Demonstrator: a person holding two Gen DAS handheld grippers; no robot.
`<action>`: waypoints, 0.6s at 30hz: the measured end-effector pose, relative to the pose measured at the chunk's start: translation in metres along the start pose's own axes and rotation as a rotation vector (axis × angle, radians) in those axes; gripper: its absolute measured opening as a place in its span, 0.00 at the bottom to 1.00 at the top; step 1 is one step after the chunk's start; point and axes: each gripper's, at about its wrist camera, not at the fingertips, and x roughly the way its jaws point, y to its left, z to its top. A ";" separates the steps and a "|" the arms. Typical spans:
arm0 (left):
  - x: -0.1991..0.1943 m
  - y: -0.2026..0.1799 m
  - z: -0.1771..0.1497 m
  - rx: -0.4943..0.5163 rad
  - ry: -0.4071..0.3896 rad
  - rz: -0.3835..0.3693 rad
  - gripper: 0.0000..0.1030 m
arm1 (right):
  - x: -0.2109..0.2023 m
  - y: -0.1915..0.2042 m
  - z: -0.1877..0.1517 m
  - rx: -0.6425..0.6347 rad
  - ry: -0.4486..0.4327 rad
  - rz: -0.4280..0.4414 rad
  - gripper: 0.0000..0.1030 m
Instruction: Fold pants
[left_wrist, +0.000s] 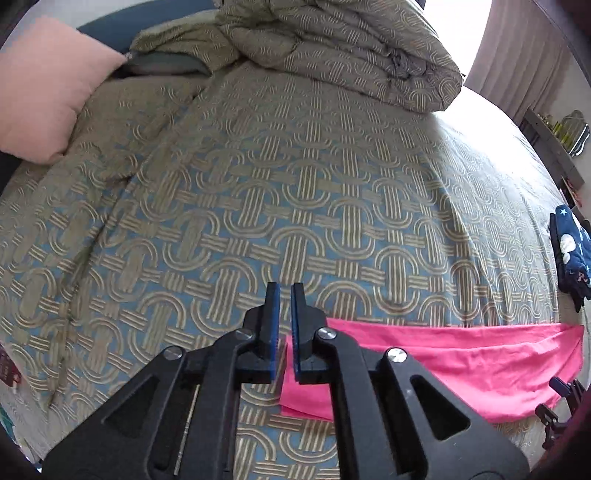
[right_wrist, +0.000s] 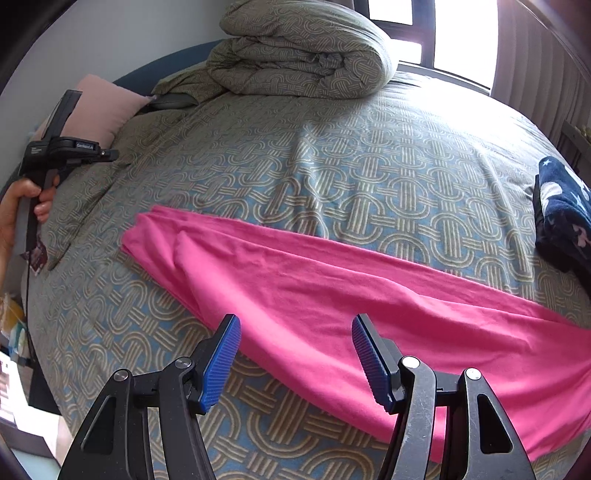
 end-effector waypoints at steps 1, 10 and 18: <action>0.009 0.005 -0.010 -0.013 0.024 -0.023 0.10 | 0.006 -0.003 0.001 0.004 0.012 -0.004 0.62; 0.036 0.029 -0.092 -0.046 0.078 -0.127 0.51 | 0.054 -0.024 0.005 0.005 0.093 -0.037 0.62; 0.054 0.027 -0.089 -0.101 0.005 -0.239 0.59 | 0.090 0.007 0.033 -0.367 0.119 0.060 0.62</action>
